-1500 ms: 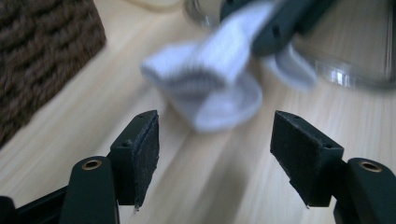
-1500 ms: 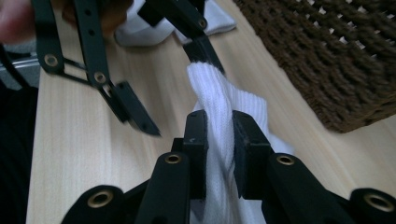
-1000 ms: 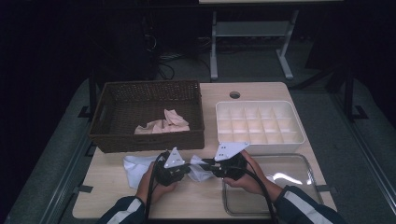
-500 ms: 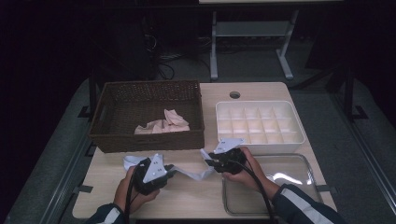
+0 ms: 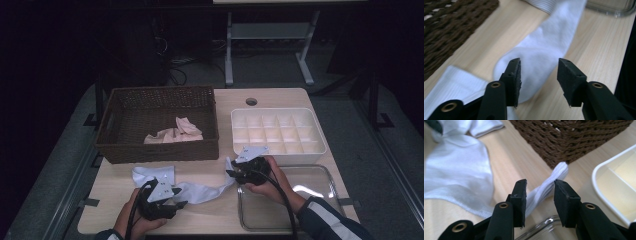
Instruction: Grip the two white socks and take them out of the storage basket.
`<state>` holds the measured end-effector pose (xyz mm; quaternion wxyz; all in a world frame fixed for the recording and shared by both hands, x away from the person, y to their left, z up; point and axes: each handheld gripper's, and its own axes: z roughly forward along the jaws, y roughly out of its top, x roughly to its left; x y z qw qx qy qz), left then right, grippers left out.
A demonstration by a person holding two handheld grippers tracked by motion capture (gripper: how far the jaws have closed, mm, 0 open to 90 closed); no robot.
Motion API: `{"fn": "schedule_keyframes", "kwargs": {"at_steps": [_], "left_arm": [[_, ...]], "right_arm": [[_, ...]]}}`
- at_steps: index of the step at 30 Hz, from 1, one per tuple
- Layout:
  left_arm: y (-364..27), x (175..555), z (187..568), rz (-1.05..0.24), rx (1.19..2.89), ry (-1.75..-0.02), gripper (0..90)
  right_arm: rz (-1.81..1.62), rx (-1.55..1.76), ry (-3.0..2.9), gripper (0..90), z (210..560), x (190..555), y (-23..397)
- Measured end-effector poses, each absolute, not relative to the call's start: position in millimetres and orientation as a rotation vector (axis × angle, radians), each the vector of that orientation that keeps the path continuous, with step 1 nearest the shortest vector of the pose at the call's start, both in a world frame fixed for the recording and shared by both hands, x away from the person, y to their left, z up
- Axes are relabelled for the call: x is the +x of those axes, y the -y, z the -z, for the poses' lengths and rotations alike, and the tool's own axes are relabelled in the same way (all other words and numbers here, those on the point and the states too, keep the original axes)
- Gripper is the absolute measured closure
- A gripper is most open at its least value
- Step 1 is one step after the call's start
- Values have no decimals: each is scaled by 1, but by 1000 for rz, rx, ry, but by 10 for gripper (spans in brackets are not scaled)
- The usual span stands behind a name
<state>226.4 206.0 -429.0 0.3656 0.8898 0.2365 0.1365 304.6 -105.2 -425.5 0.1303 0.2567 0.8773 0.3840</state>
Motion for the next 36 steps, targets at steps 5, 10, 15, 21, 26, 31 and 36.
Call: {"fn": "schedule_keyframes", "kwargs": {"at_steps": [5, 10, 15, 21, 26, 31, 36], "left_arm": [[-205, 232, 430, -343, 2261, -628, 552], [-185, 238, 446, -278, 2353, -557, 597], [-181, 241, 456, -255, 2413, -557, 640], [-200, 245, 455, -289, 2414, -656, 656], [-211, 243, 455, -320, 2401, -725, 647], [-215, 243, 455, -305, 2395, -746, 644], [-216, 245, 455, -306, 2395, -741, 621]], "right_arm": [[-1086, 725, -2586, 607, 426, 296, 109], [-1057, 690, -2612, 727, 430, 291, 114], [-1049, 661, -2594, 806, 433, 297, 111], [-1116, 704, -2543, 751, 435, 304, 104], [-1067, 698, -2518, 676, 440, 311, 98], [-1053, 738, -2487, 651, 436, 310, 103], [-1057, 785, -2417, 675, 427, 311, 111]]}}
